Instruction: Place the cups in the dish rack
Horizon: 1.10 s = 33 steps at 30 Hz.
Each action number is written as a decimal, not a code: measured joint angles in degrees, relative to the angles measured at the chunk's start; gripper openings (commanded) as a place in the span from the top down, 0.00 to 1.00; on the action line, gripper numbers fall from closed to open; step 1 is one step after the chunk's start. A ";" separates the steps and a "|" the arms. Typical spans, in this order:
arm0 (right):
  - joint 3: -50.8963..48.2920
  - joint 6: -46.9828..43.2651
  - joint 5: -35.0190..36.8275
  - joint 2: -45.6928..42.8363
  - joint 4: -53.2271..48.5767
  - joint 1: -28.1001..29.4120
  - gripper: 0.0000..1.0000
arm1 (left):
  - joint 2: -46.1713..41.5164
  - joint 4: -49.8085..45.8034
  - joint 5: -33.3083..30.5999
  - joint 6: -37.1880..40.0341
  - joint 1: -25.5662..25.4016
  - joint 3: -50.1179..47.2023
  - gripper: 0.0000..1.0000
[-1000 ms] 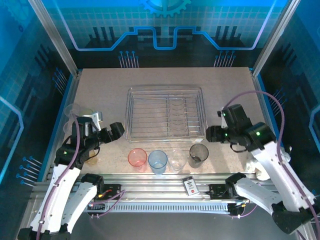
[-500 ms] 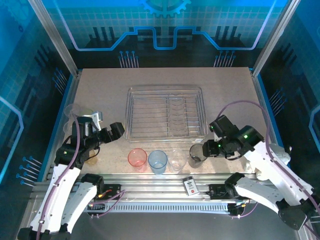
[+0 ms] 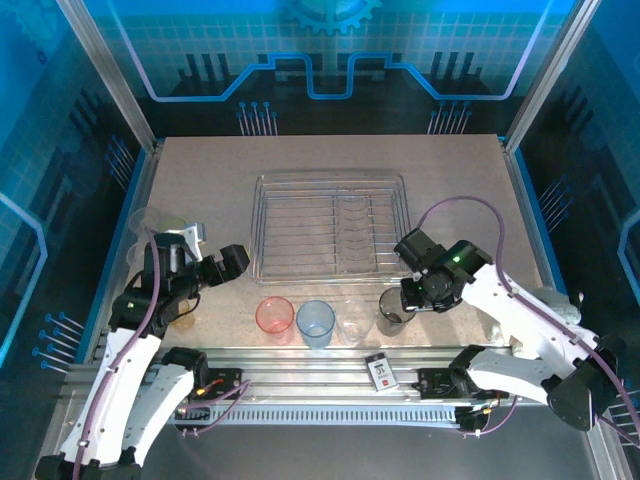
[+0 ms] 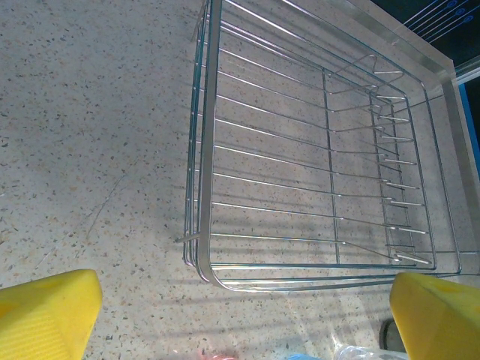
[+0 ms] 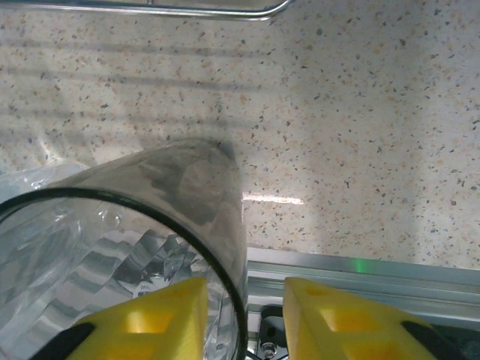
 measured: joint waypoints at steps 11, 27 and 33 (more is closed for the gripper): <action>-1.62 2.10 4.42 2.97 0.55 0.26 0.95 | 0.31 1.09 0.02 0.02 -0.02 -1.11 0.01; 15.41 -1.62 5.99 -3.28 -7.76 0.46 1.00 | 0.63 -1.99 5.05 -0.48 -6.01 2.71 0.01; 28.26 -9.62 -1.36 -3.39 -4.24 -0.63 1.00 | -2.58 4.83 18.27 -7.10 -6.08 4.24 0.01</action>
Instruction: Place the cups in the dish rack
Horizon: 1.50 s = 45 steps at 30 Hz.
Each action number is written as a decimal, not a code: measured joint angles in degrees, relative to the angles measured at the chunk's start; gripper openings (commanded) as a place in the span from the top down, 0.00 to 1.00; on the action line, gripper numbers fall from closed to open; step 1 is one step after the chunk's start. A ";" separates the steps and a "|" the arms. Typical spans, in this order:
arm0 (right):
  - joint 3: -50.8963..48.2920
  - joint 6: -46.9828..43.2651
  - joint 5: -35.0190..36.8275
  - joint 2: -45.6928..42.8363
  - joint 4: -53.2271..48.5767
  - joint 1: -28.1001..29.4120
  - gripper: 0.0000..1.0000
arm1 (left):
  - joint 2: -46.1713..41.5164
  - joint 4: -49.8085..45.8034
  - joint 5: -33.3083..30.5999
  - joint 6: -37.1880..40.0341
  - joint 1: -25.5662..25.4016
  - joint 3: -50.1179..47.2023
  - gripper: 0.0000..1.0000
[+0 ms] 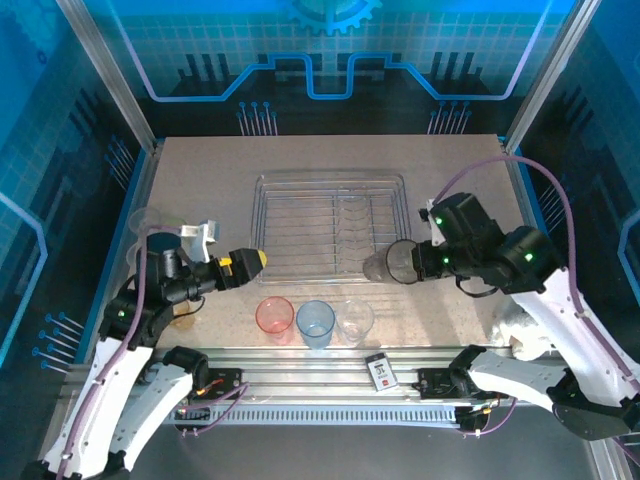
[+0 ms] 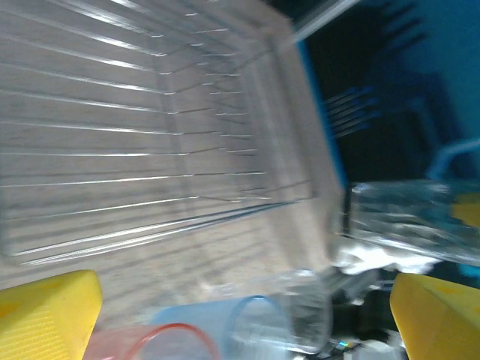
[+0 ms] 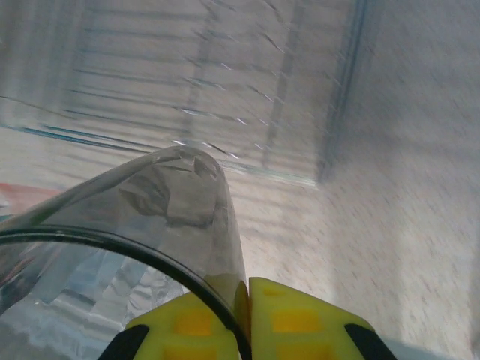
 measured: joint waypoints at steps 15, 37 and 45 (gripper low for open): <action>-0.33 2.54 -38.97 6.73 33.35 -5.44 1.00 | 14.12 43.82 18.25 -19.98 -3.63 0.37 0.01; -6.12 19.85 -53.90 12.46 56.92 -10.54 1.00 | 20.13 64.37 24.22 -25.20 -8.66 0.70 0.01; -6.12 18.99 -54.07 13.25 54.38 -10.54 1.00 | 20.13 55.63 23.87 -19.85 -8.66 2.60 0.01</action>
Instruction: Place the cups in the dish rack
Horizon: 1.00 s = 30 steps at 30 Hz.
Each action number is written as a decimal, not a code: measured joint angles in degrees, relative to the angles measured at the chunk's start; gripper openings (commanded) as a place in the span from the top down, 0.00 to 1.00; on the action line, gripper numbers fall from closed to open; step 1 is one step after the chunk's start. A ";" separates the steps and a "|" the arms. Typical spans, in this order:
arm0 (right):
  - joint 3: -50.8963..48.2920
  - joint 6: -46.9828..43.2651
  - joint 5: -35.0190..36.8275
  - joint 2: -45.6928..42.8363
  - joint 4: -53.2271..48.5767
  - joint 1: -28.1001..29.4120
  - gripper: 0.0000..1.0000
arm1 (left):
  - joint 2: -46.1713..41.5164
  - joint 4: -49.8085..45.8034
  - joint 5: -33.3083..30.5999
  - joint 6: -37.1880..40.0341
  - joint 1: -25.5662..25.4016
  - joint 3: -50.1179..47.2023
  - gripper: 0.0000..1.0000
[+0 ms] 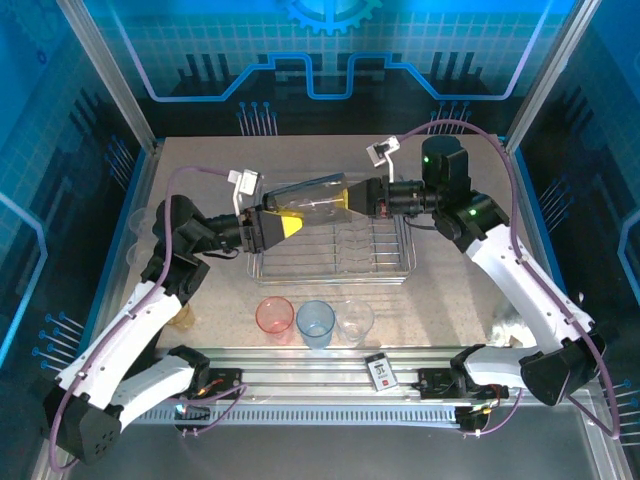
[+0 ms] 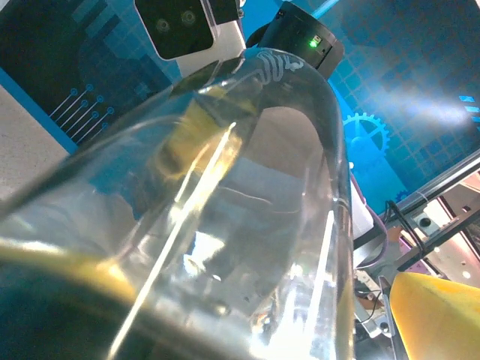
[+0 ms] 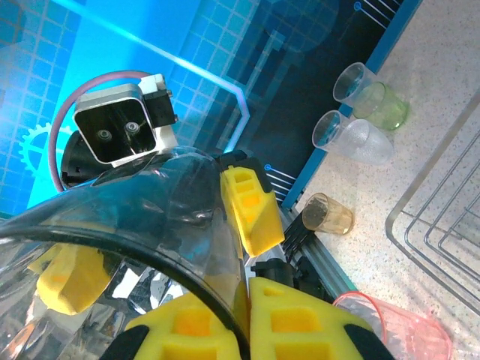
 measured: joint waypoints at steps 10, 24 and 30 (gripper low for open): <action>-0.13 -1.25 -0.07 0.04 -2.78 0.00 1.00 | 2.08 2.29 0.48 -0.42 0.50 0.00 0.07; 0.52 -4.04 -2.32 2.73 -5.73 -0.48 0.58 | 3.78 -3.78 1.57 3.19 0.92 1.99 0.79; 6.47 -13.53 8.52 3.56 -20.74 -3.93 0.47 | 1.77 -32.89 -16.81 15.93 0.79 13.09 0.76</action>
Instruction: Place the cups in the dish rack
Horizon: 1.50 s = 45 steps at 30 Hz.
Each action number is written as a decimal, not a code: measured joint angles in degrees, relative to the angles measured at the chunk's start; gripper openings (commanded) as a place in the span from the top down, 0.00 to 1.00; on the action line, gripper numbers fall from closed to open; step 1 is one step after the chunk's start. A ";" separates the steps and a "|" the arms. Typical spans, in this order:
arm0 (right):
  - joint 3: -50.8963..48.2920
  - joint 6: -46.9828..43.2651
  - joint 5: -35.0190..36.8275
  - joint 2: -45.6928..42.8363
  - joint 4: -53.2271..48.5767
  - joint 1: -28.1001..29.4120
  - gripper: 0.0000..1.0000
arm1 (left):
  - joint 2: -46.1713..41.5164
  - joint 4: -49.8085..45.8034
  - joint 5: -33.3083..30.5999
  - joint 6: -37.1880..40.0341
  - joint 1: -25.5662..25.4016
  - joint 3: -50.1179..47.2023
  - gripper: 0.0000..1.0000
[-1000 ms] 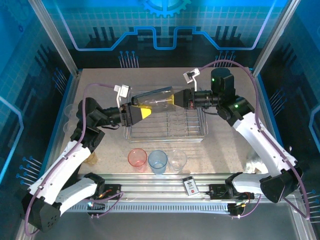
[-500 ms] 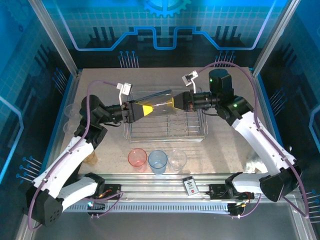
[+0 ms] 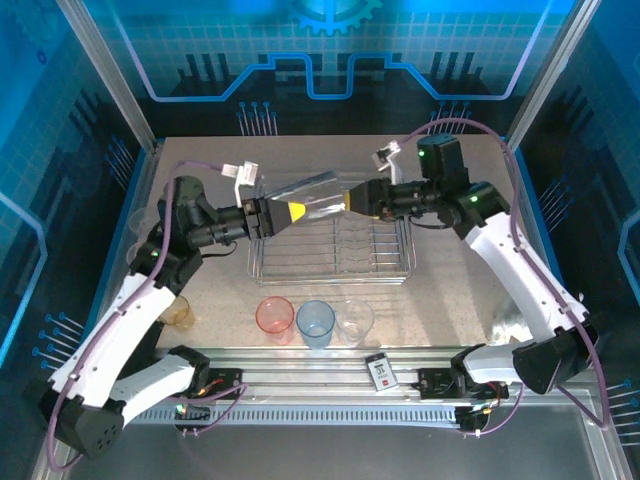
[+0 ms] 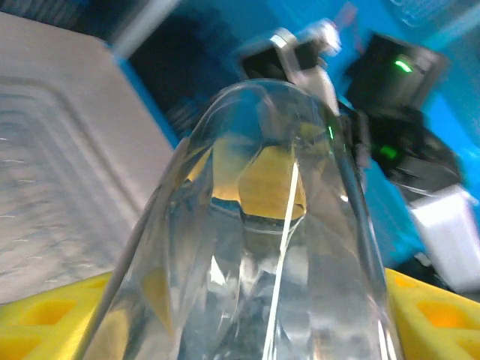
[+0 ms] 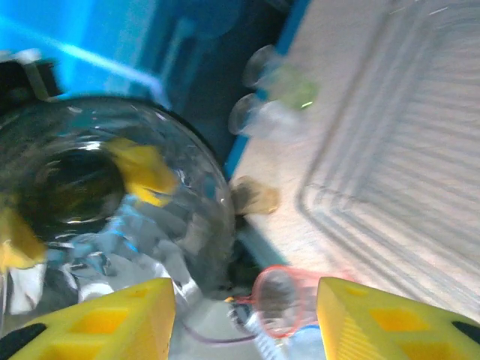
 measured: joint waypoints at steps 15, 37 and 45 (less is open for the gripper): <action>-10.64 -14.45 40.79 2.89 -22.27 -7.61 0.39 | 32.17 -56.11 -35.41 12.79 -1.42 43.10 0.90; -23.23 -15.41 42.97 -11.15 -20.98 -7.67 0.41 | 69.72 -74.88 -47.60 24.15 -1.51 74.23 0.92; -27.98 -15.41 42.71 -17.14 -20.72 -7.67 0.42 | 75.60 -74.16 -46.97 24.17 -0.46 74.99 0.91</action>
